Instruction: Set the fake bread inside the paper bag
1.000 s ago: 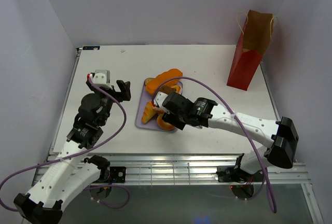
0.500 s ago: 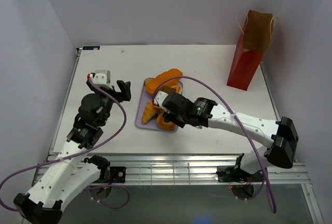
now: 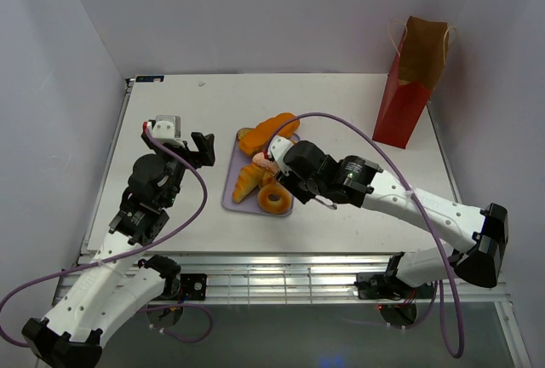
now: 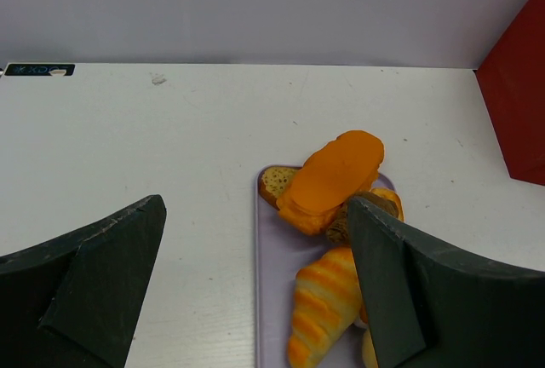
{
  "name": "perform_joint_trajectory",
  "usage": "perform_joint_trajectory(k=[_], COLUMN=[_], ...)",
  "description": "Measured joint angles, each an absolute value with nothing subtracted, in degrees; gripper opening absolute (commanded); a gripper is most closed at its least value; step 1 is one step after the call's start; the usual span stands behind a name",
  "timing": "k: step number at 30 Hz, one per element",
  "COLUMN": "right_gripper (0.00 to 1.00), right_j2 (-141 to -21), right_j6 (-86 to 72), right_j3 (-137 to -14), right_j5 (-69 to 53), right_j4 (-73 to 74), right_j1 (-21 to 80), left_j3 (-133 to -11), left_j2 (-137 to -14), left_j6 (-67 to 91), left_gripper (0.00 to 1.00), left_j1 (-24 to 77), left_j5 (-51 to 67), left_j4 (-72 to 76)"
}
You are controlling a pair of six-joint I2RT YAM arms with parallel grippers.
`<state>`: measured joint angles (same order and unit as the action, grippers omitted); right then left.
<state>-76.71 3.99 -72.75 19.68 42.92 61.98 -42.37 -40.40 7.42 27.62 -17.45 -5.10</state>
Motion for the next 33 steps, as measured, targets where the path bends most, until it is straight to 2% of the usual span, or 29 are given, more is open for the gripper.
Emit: perform_joint_trajectory(k=[7,17,33], right_gripper=[0.43,0.45,0.46], right_j2=[-75.6,-72.8,-72.6], right_j6=[1.8,1.4,-2.8], right_j3=[-74.0,-82.0,-88.8], right_j5=[16.7,12.0,12.2], right_j4=[41.9,39.5,34.2], right_j1=[57.5,44.4,22.3], left_j3=[-42.4,-42.4,-42.4], left_j2=[-40.4,-40.4,-38.1], left_j6=[7.4,7.3,7.3], left_gripper=[0.98,0.98,0.98], left_j1=[27.8,27.9,28.0], left_j5=[-17.5,-17.5,-18.9], left_j4=[-5.1,-5.1,-5.1])
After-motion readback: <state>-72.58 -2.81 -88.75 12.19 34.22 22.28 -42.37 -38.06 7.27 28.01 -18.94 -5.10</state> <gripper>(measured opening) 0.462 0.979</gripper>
